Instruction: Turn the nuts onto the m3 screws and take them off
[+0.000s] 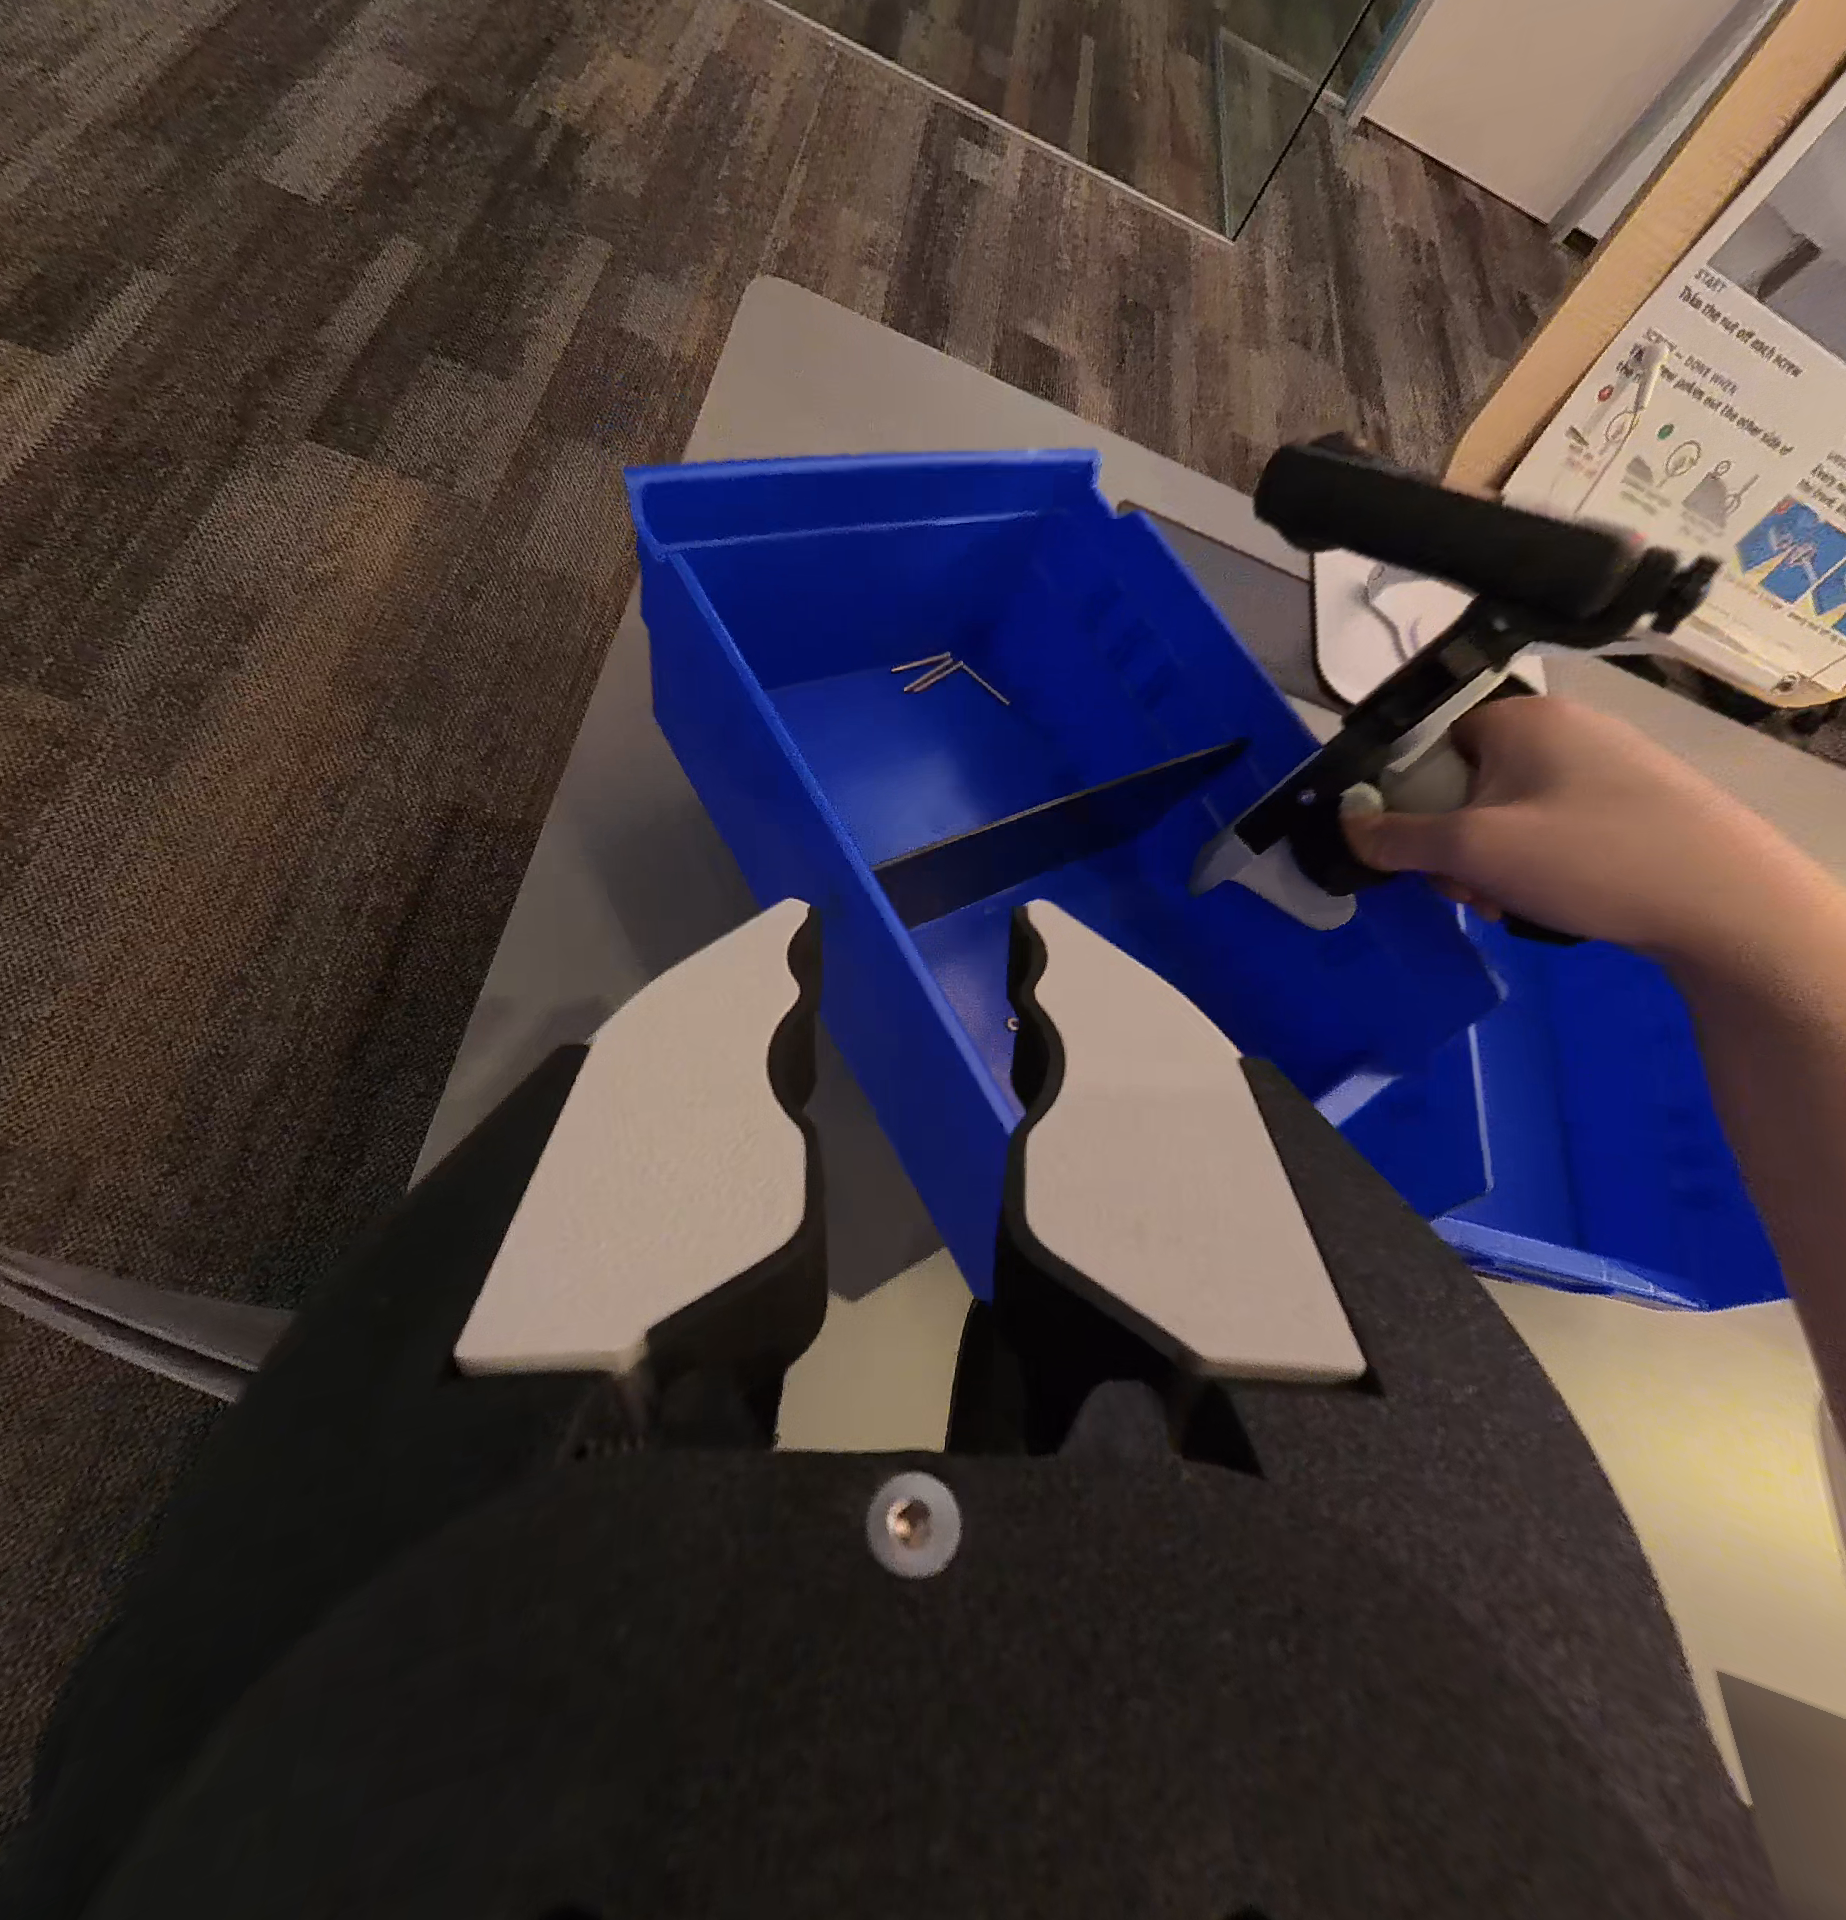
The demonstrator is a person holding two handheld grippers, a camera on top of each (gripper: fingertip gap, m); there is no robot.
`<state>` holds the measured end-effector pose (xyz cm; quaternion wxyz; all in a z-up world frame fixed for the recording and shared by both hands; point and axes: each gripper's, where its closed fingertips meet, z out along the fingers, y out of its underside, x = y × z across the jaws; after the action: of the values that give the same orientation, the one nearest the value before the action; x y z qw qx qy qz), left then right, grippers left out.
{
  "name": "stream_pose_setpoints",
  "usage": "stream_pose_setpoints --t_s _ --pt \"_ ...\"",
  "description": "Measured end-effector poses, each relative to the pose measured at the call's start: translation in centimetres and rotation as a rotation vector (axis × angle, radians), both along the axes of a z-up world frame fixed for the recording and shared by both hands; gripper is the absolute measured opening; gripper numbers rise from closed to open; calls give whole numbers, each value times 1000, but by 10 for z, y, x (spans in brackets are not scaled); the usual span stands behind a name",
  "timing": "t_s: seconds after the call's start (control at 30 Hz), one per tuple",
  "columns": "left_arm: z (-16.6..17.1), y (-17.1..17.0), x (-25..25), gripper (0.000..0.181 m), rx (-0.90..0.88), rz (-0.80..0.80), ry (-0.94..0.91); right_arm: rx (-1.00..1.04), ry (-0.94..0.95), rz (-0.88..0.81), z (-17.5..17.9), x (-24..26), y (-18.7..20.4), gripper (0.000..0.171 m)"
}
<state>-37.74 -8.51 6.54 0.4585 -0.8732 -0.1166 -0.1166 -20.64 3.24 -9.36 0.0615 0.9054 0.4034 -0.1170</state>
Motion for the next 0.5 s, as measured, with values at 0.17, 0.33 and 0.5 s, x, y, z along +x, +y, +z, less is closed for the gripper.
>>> stream_pose_setpoints --t_s 0.17,0.33,0.5 --pt "-3 7 6 34 -13 -37 3 19 -27 -101 -37 14 10 6" --pt "-4 13 15 34 -23 -72 16 90 -47 -169 -44 24 20 5" --pt "-4 16 20 34 -30 -83 27 96 -54 -181 -46 25 12 6"
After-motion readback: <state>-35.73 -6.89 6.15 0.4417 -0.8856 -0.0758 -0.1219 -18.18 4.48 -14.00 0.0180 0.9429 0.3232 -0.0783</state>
